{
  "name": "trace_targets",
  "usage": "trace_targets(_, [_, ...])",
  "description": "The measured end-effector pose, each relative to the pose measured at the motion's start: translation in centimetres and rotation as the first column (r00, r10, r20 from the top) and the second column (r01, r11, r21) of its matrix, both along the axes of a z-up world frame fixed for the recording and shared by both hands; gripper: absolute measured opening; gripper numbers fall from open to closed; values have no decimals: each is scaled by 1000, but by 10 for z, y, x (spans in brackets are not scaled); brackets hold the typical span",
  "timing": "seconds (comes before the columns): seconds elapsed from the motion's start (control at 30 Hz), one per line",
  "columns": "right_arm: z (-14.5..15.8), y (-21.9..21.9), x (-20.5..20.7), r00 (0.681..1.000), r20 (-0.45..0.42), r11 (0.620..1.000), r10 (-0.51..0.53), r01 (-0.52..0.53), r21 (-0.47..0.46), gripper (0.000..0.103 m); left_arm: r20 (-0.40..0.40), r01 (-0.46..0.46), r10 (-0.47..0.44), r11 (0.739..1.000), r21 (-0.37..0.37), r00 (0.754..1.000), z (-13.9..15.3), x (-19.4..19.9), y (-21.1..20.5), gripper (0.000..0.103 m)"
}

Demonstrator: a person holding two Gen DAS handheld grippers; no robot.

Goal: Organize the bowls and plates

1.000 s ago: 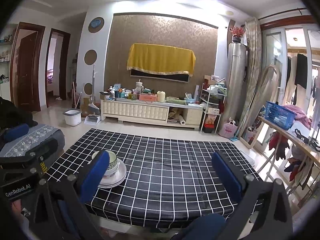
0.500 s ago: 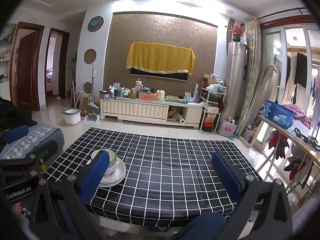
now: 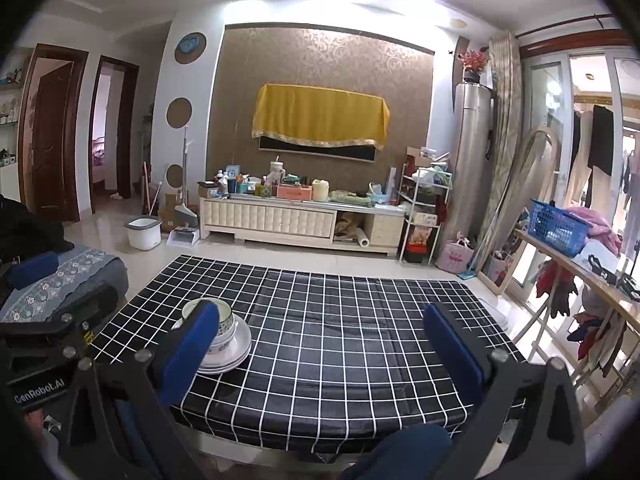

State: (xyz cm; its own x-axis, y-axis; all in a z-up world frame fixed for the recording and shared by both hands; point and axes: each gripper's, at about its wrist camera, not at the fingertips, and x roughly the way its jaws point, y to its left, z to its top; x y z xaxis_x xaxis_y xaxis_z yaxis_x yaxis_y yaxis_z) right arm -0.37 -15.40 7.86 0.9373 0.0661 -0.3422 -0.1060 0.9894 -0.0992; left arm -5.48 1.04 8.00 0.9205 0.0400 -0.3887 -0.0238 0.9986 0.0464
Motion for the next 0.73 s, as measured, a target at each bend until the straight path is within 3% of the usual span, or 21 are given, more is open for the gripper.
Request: trace_targets(0.73, [-3, 1, -1, 1000, -14, 1000, 0, 0, -6, 103, -10, 8, -8, 1000, 17, 1000, -3, 1, 2, 87])
